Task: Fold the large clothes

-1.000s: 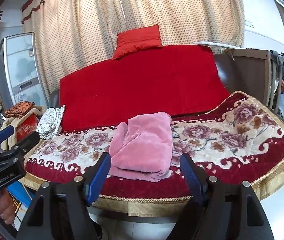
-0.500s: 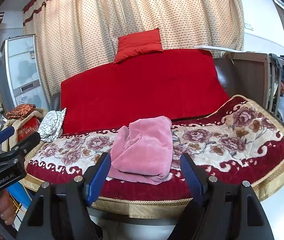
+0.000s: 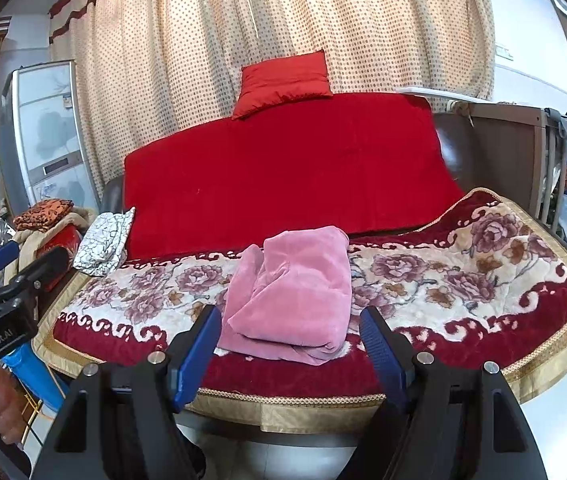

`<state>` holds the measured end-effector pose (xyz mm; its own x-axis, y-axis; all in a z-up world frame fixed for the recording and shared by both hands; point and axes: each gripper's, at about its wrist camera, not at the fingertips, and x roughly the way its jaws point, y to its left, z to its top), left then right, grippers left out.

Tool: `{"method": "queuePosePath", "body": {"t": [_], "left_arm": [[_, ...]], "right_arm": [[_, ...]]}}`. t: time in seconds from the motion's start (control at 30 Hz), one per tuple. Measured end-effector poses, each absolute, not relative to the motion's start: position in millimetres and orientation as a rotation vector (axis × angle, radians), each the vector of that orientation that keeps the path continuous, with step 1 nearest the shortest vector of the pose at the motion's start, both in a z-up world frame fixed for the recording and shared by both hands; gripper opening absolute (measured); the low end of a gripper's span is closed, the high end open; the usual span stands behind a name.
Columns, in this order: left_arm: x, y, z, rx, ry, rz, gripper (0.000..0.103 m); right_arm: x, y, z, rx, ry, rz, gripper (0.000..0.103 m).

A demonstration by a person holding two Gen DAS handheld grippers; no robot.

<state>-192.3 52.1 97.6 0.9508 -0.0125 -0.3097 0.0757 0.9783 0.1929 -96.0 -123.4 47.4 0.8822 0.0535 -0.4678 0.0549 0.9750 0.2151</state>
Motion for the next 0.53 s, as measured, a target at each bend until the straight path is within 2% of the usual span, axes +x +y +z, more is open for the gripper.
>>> {"method": "queuePosePath", "body": {"t": [0.53], "left_arm": [[-178.1, 53.6, 90.5, 0.187, 0.320, -0.078, 0.098]], "right_arm": [[-87.1, -115.2, 45.7, 0.208, 0.501, 0.011, 0.075]]}}
